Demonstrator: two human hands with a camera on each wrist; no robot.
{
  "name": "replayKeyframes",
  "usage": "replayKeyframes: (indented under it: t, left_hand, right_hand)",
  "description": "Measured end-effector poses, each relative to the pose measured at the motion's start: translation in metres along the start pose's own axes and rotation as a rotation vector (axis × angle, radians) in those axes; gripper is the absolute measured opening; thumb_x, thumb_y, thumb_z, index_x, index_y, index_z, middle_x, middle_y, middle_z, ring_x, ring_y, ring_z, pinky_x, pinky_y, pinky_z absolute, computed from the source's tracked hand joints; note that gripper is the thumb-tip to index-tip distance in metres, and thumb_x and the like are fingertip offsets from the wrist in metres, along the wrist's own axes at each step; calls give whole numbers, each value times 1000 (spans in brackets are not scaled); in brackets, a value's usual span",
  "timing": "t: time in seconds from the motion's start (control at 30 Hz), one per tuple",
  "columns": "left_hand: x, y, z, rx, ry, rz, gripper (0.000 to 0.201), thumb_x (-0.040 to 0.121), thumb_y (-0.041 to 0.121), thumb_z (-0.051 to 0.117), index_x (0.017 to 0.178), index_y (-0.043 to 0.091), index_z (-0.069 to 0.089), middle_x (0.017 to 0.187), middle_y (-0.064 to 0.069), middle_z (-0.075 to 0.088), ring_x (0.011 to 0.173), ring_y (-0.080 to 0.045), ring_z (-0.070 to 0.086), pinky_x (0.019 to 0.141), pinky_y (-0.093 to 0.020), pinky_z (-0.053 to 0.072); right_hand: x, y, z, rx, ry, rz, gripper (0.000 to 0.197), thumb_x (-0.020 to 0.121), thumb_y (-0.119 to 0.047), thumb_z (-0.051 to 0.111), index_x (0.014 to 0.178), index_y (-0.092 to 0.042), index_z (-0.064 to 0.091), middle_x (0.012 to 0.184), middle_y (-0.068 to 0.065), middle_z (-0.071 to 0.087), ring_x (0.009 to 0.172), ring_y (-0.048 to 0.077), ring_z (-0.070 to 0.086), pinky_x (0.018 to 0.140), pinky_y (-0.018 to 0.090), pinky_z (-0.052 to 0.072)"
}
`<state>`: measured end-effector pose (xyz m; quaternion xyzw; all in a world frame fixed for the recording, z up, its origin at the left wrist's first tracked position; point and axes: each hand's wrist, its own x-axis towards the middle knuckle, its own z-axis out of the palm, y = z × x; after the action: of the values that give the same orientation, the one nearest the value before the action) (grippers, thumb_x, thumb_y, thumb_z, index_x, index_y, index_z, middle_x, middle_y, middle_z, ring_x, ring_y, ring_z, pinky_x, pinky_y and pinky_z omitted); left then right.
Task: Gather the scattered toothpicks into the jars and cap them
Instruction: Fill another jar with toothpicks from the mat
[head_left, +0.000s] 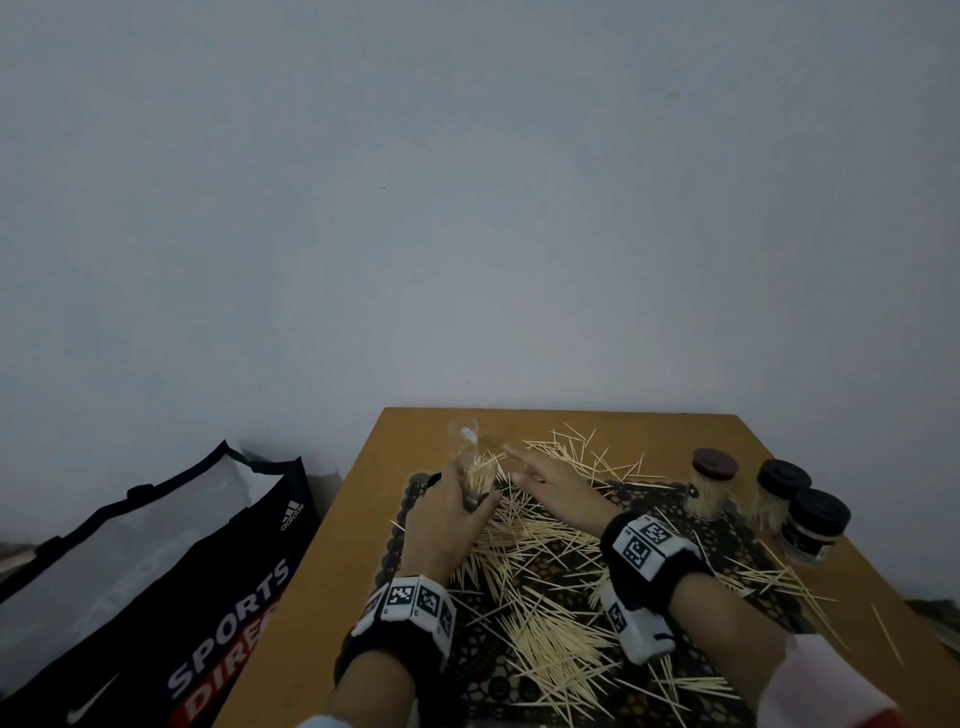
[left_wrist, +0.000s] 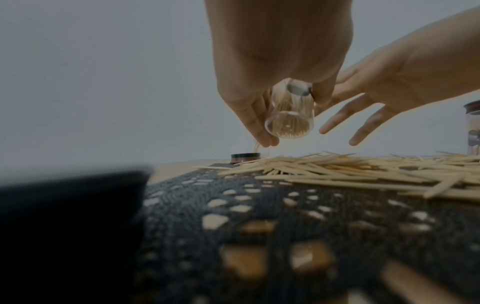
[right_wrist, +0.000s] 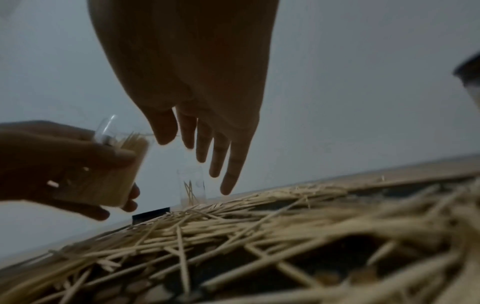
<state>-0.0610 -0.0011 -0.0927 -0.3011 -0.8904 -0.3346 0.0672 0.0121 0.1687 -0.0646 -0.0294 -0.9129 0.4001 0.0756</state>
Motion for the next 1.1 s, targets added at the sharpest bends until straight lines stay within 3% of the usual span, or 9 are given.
replayKeyframes:
  t: [0.1, 0.2, 0.27, 0.43, 0.53, 0.6, 0.83, 0.93, 1.1]
  left_hand:
    - [-2, 0, 0, 34, -39, -20, 43, 91, 53, 58, 112, 19, 42, 77, 15, 51, 69, -9, 52, 54, -24, 32]
    - [-2, 0, 0, 50, -52, -22, 44, 91, 54, 57, 114, 19, 42, 78, 14, 52, 70, -10, 52, 55, -27, 34]
    - [-2, 1, -1, 54, -48, -30, 44, 92, 54, 56, 115, 20, 42, 78, 14, 52, 71, -11, 52, 58, -28, 35]
    - [-2, 1, -2, 6, 1, -48, 43, 92, 51, 58, 115, 17, 43, 77, 16, 52, 71, -8, 53, 60, -26, 37]
    - [-1, 1, -2, -7, 7, -44, 43, 92, 51, 58, 113, 17, 43, 79, 14, 54, 69, -6, 53, 53, -20, 35]
    - [-1, 1, -2, 0, -4, -42, 42, 93, 51, 57, 113, 17, 41, 78, 14, 54, 64, -3, 50, 50, -16, 33]
    - [-2, 0, -1, 17, -34, -48, 45, 91, 54, 57, 114, 18, 41, 79, 12, 54, 70, -11, 53, 57, -26, 37]
    - [-2, 0, -1, 21, -42, -60, 46, 91, 54, 57, 115, 18, 41, 81, 12, 54, 70, -11, 53, 57, -26, 37]
    - [-1, 0, -1, 15, -53, -53, 48, 91, 55, 57, 115, 17, 42, 87, 7, 60, 79, -17, 61, 62, -29, 41]
  right_hand:
    - [5, 3, 2, 111, 32, 80, 37, 99, -9, 47, 136, -14, 52, 135, 2, 58, 118, 12, 55, 103, 32, 45]
    - [4, -4, 4, 282, 19, 84, 39, 95, 8, 42, 130, -4, 56, 125, 5, 63, 109, 9, 61, 81, 12, 49]
    - [2, -9, 5, 280, 33, 29, 40, 94, 9, 43, 127, -6, 60, 123, 3, 64, 112, 12, 61, 85, 12, 49]
    - [10, 3, 11, -20, 141, 114, 37, 91, -15, 60, 127, -25, 60, 126, -3, 63, 111, 10, 58, 100, 37, 48]
    - [15, 9, 19, -397, -155, 217, 90, 76, -62, 67, 148, -21, 33, 150, 2, 38, 136, 23, 38, 109, 48, 36]
    - [15, 5, 27, -607, -297, 250, 114, 69, -73, 65, 153, -15, 16, 158, 5, 20, 143, 30, 22, 114, 54, 25]
    - [24, 2, 29, -532, -228, 230, 63, 65, -44, 82, 116, -13, 61, 121, 5, 57, 104, 20, 57, 89, 39, 53]
    - [21, 1, 23, -552, -228, 235, 46, 71, -36, 81, 103, -9, 64, 102, 3, 61, 89, 18, 58, 81, 34, 52]
    - [14, 0, 15, -660, -218, 226, 60, 74, -50, 76, 119, -15, 59, 117, 3, 57, 107, 22, 55, 90, 39, 48]
